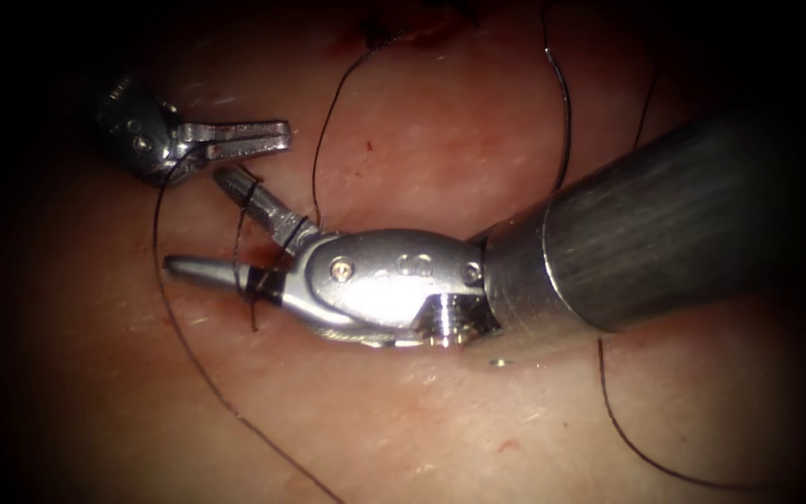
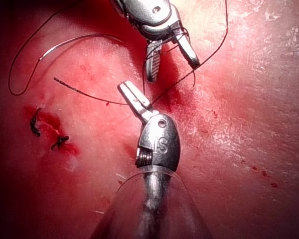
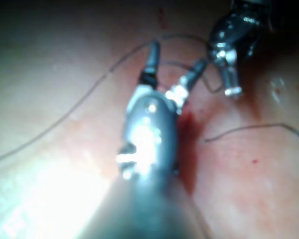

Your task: Wound Closure

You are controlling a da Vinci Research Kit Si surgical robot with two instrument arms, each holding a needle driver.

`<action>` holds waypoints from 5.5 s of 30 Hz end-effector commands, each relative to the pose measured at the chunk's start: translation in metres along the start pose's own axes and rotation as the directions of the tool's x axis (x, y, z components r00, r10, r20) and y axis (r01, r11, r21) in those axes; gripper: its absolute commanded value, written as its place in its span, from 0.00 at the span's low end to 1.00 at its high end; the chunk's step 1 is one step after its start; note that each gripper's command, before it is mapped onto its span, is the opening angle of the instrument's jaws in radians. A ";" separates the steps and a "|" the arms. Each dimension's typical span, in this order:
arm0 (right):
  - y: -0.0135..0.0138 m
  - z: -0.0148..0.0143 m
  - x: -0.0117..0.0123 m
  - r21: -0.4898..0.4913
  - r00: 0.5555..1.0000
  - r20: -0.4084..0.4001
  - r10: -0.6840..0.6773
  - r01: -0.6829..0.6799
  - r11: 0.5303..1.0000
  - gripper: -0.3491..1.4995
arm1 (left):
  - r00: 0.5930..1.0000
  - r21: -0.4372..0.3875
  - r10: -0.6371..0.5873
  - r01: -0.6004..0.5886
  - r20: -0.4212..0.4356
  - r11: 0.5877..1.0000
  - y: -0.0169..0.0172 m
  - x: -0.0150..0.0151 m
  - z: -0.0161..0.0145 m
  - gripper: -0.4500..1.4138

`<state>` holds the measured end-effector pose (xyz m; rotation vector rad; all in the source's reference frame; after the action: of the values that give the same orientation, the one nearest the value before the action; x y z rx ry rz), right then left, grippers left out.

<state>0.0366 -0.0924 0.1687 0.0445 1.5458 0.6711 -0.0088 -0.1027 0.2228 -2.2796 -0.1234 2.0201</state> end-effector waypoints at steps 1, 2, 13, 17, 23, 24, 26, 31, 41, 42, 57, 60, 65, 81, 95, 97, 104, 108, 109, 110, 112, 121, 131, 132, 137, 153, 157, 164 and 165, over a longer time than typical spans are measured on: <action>-0.0011 0.0000 -0.0004 -0.011 1.000 -0.003 0.004 -0.004 1.000 0.58 | 1.000 0.001 -0.012 0.012 -0.003 1.000 0.0014 -0.0003 0.0009 0.00; -0.0009 -0.0001 -0.0003 -0.029 1.000 -0.002 0.003 -0.003 1.000 0.58 | 1.000 0.002 -0.010 0.010 -0.006 1.000 0.0016 -0.0004 0.0009 0.00; 0.0010 -0.0021 0.0000 -0.063 1.000 -0.002 0.000 0.000 0.998 0.57 | 1.000 0.006 -0.016 0.016 -0.003 1.000 0.0035 -0.0004 0.0002 0.00; 0.0018 -0.0028 0.0000 -0.120 1.000 0.000 -0.009 0.009 0.993 0.57 | 1.000 0.005 -0.021 0.021 -0.002 1.000 0.0051 0.0000 -0.0002 0.00; 0.0019 -0.0028 -0.0001 -0.185 1.000 -0.004 -0.019 0.018 0.983 0.57 | 1.000 0.008 -0.021 0.021 -0.001 1.000 0.0071 0.0008 0.0002 0.00; 0.0018 -0.0027 -0.0003 -0.187 1.000 -0.002 -0.012 0.012 0.982 0.57 | 1.000 0.008 -0.021 0.021 -0.001 1.000 0.0074 0.0010 0.0002 0.00; 0.0018 -0.0028 -0.0004 -0.184 1.000 0.004 -0.002 0.003 0.983 0.57 | 1.000 0.007 -0.021 0.021 -0.001 1.000 0.0083 0.0013 0.0004 0.00; 0.0017 -0.0028 -0.0006 -0.247 1.000 0.016 0.026 -0.021 0.969 0.62 | 1.000 0.007 -0.021 0.021 -0.001 1.000 0.0107 0.0023 0.0009 0.00; 0.0019 -0.0031 -0.0010 -0.509 0.968 0.234 0.090 0.043 0.860 0.69 | 0.999 0.000 -0.033 0.033 -0.006 0.999 0.0136 0.0044 0.0011 0.00; 0.0020 -0.0030 -0.0010 -0.523 0.965 0.243 0.096 0.047 0.851 0.69 | 0.999 -0.001 -0.035 0.035 -0.007 0.999 0.0133 0.0046 0.0011 0.00; 0.0060 -0.0017 -0.0017 -0.672 0.952 0.255 0.171 0.047 0.739 0.65 | 0.997 0.006 -0.073 0.073 -0.015 0.997 0.0098 0.0065 0.0029 0.00; 0.0063 -0.0009 -0.0017 -0.672 0.952 0.248 0.177 0.038 0.739 0.65 | 0.997 0.007 -0.075 0.075 -0.015 0.997 0.0097 0.0066 0.0030 0.00; 0.0066 0.0007 -0.0020 -0.675 0.953 0.238 0.187 0.024 0.737 0.64 | 0.997 0.006 -0.076 0.076 -0.016 0.997 0.0097 0.0069 0.0029 0.00; 0.0075 0.0010 -0.0020 -0.685 0.949 0.240 0.205 0.015 0.729 0.61 | 0.997 0.097 -0.071 0.067 0.037 0.993 0.0020 0.0044 0.0039 0.00; 0.0092 0.0011 -0.0024 -0.701 0.949 0.220 0.227 -0.008 0.714 0.54 | 0.995 0.115 -0.089 0.083 0.047 0.990 0.0011 0.0027 0.0033 0.00; 0.0092 0.0012 -0.0024 -0.705 0.945 0.220 0.243 -0.018 0.709 0.51 | 0.995 0.115 -0.088 0.082 0.047 0.990 0.0012 0.0027 0.0033 0.00; 0.0095 0.0018 -0.0025 -0.708 0.936 0.168 0.308 -0.103 0.699 0.15 | 0.995 0.116 -0.088 0.082 0.048 0.990 0.0013 0.0028 0.0033 0.00; 0.0090 0.0019 -0.0021 -0.699 0.912 0.128 0.391 -0.197 0.687 0.00 | 0.995 0.115 -0.088 0.082 0.048 0.990 0.0013 0.0027 0.0031 0.00; 0.0086 0.0018 -0.0020 -0.696 0.911 0.129 0.392 -0.198 0.690 0.00 | 0.995 0.113 -0.088 0.082 0.047 0.990 0.0010 0.0027 0.0028 0.00; 0.0083 0.0017 -0.0019 -0.695 0.911 0.130 0.392 -0.198 0.691 0.00 | 0.995 0.114 -0.088 0.082 0.048 0.990 0.0009 0.0026 0.0026 0.00; 0.0072 0.0016 -0.0019 -0.689 0.910 0.133 0.392 -0.200 0.697 0.00 | 0.994 0.128 -0.096 0.088 0.055 0.988 0.0004 0.0025 0.0021 0.00; 0.0004 0.0018 -0.0016 -0.652 0.915 0.188 0.356 -0.155 0.742 0.00 | 0.990 0.152 -0.108 0.094 0.089 0.984 -0.0007 0.0009 -0.0002 0.00; -0.0066 0.0007 -0.0038 -0.616 0.900 0.261 0.350 -0.123 0.778 0.00 | 0.987 0.176 -0.131 0.113 0.097 0.978 0.0007 -0.0004 -0.0012 0.00; -0.0075 0.0003 -0.0044 -0.616 0.896 0.273 0.351 -0.117 0.779 0.00 | 0.987 0.175 -0.129 0.110 0.097 0.978 0.0010 -0.0005 -0.0011 0.00; -0.0083 -0.0010 -0.0047 -0.607 0.890 0.299 0.345 -0.102 0.788 0.00 | 0.986 0.172 -0.133 0.115 0.101 0.978 0.0007 -0.0008 -0.0007 0.00; -0.0102 -0.0023 -0.0054 -0.584 0.877 0.349 0.331 -0.073 0.808 0.00 | 0.976 0.210 -0.156 0.122 0.152 0.970 -0.0117 -0.0028 0.0016 0.00; -0.0111 -0.0022 -0.0053 -0.573 0.874 0.360 0.327 -0.070 0.817 0.00 | 0.974 0.216 -0.157 0.120 0.165 0.969 -0.0139 -0.0033 0.0019 0.00; -0.0127 -0.0023 -0.0051 -0.558 0.870 0.370 0.326 -0.073 0.827 0.00 | 0.972 0.233 -0.148 0.103 0.185 0.967 -0.0176 -0.0032 0.0032 0.00; -0.0127 -0.0023 -0.0051 -0.558 0.870 0.370 0.326 -0.073 0.827 0.00 | 0.972 0.233 -0.148 0.103 0.185 0.967 -0.0176 -0.0032 0.0032 0.00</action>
<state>0.0390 -0.1046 0.1678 -0.0544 0.8718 1.1538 -0.0117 -0.0834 0.2273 -1.8836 -0.0375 2.0842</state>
